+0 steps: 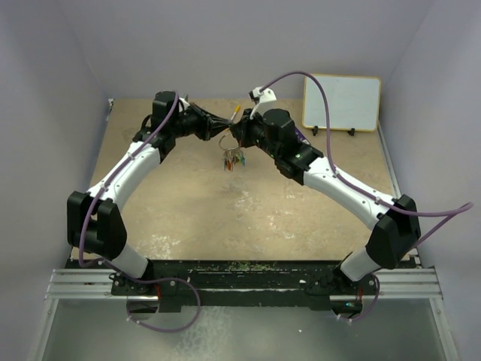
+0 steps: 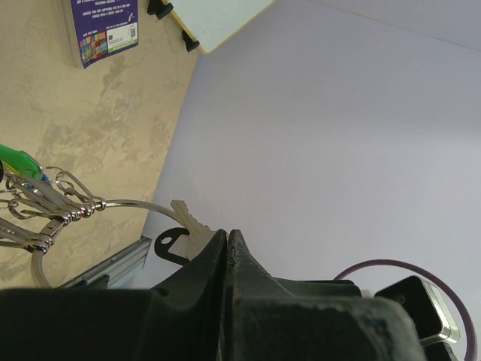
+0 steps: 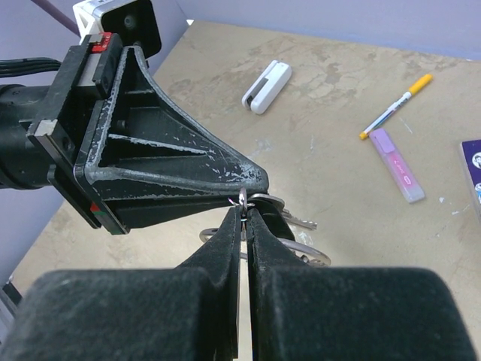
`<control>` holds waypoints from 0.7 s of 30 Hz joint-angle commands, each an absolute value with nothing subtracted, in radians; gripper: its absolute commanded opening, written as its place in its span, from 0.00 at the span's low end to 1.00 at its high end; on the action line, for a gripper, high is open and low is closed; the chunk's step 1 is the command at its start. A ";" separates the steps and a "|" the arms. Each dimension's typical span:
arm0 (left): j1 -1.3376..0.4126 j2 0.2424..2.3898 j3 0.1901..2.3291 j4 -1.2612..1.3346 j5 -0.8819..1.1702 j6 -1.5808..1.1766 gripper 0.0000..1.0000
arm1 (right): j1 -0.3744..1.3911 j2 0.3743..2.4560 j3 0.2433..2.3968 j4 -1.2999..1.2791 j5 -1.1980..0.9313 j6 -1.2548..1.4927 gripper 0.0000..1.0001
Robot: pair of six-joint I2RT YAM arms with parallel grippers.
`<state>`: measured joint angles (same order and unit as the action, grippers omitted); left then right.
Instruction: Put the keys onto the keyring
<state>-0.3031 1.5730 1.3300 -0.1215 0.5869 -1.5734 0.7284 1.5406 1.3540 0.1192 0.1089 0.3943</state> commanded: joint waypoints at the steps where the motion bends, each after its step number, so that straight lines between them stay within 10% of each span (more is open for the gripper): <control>1: -0.318 1.509 1.329 -0.109 0.571 -1.654 0.04 | 0.734 1.545 1.418 0.159 0.141 0.410 0.00; 21: -0.339 1.514 1.315 -0.124 0.548 -1.616 0.04 | 0.733 1.515 1.414 0.172 0.154 0.404 0.00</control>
